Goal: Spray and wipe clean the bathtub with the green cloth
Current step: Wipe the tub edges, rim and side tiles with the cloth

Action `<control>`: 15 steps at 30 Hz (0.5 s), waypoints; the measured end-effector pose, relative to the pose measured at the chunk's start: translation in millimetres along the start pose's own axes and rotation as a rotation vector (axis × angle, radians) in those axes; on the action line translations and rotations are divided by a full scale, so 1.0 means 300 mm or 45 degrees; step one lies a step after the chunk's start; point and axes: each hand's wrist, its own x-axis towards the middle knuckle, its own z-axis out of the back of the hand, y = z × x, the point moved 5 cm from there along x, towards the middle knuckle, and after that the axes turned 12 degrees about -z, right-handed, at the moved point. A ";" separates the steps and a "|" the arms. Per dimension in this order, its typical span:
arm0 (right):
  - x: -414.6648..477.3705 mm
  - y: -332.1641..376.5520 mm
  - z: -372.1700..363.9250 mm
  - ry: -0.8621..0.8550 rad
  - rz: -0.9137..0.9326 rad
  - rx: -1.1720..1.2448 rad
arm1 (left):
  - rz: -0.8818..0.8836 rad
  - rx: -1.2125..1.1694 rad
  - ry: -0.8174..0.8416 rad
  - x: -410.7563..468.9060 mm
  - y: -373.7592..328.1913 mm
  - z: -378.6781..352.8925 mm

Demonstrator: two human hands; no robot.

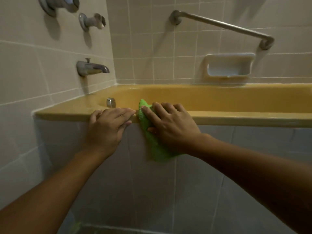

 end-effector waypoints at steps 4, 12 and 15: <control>0.046 0.060 0.007 0.038 0.086 0.084 | 0.094 0.087 -0.050 -0.056 0.070 0.044; 0.064 0.010 0.008 0.152 0.119 0.078 | 0.167 0.084 -0.082 -0.129 0.179 0.072; 0.103 0.064 0.014 0.155 0.143 0.099 | 0.166 0.076 -0.103 -0.132 0.194 0.069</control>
